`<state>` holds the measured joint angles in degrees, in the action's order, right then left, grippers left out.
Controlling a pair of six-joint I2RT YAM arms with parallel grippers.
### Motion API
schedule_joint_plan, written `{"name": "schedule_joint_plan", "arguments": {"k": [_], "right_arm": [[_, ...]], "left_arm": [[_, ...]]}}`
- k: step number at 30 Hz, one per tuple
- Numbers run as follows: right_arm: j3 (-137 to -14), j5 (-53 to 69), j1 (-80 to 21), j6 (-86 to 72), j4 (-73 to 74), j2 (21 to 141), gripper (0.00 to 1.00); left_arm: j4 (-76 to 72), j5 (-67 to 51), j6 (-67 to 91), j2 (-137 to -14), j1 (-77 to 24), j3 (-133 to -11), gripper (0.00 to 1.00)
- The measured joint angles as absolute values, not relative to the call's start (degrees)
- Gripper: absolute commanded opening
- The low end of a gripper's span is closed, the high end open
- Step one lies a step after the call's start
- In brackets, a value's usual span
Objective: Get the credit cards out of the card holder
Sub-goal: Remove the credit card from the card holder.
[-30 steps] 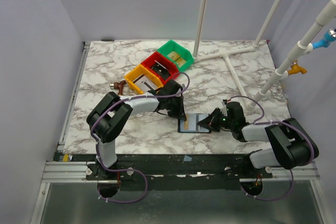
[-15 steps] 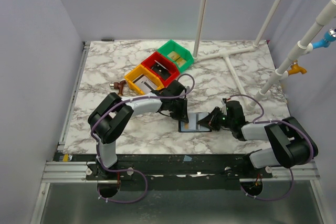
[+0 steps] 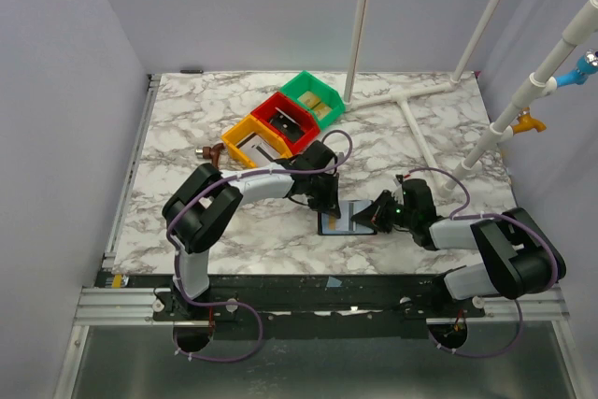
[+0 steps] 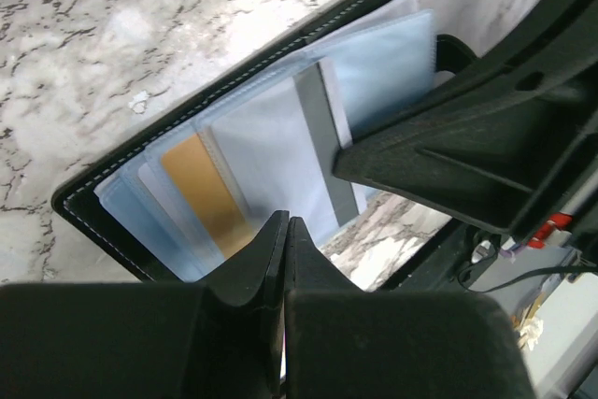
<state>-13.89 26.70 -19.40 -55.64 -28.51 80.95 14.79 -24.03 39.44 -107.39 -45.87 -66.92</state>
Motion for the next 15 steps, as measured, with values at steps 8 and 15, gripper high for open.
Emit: {"name": "schedule_joint_plan", "arguments": {"k": [8,15], "right_arm": [[-14.57,26.17,-19.38,-54.74,-25.45,79.44,0.05],[-14.7,24.69,-19.4,-53.84,-22.9,77.69,0.05]], "left_arm": [[15.53,-22.13,39.72,-108.81,-45.89,-67.07,0.0],[15.59,-20.75,39.92,-108.81,-45.89,-67.07,0.0]]}}
